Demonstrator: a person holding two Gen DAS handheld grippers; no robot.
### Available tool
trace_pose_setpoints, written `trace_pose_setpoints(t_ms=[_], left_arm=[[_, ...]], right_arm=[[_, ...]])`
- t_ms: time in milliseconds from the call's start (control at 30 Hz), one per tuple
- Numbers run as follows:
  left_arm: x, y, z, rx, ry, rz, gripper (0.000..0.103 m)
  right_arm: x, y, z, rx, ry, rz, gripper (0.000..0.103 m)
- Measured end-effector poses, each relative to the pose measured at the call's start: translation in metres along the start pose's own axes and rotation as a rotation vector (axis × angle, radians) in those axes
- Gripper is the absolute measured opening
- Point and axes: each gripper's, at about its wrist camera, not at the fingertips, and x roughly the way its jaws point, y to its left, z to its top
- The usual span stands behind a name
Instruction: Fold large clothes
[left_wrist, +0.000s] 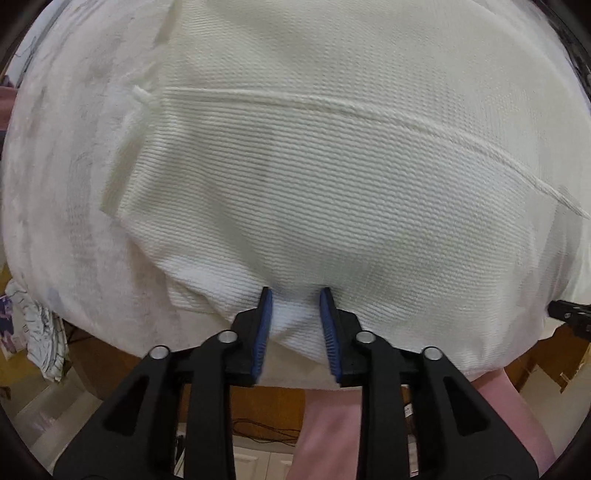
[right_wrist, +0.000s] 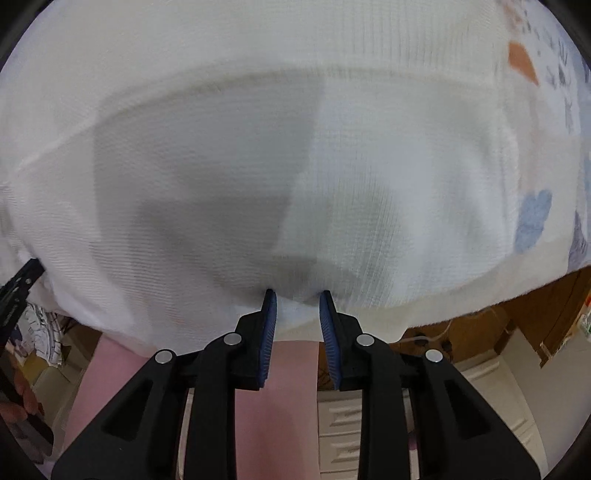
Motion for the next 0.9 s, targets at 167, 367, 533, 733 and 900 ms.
trace_pose_setpoints(t_ms=[167,367,533,733,900], left_arm=[[-0.042,-0.001,0.011,0.028,-0.079,-0.034,0.048],[-0.091,-0.021,0.043,0.067,-0.209,-0.074,0.048],[-0.110,-0.051,0.067,0.095,-0.286,-0.111,0.048],[-0.101,-0.081,0.118,0.118,-0.350,-0.092,0.048],[-0.065,-0.072,0.174,0.060,-0.333,-0.081,0.047]], right_arm=[[-0.044,0.000,-0.006,-0.009,-0.113,0.069,0.023],[-0.099,0.007,0.025,-0.025,-0.291,0.146,0.023],[-0.134,0.021,0.072,-0.033,-0.393,0.206,0.023],[-0.144,0.076,0.113,-0.071,-0.447,0.202,0.023],[-0.117,0.100,0.139,-0.094,-0.390,0.214,0.021]])
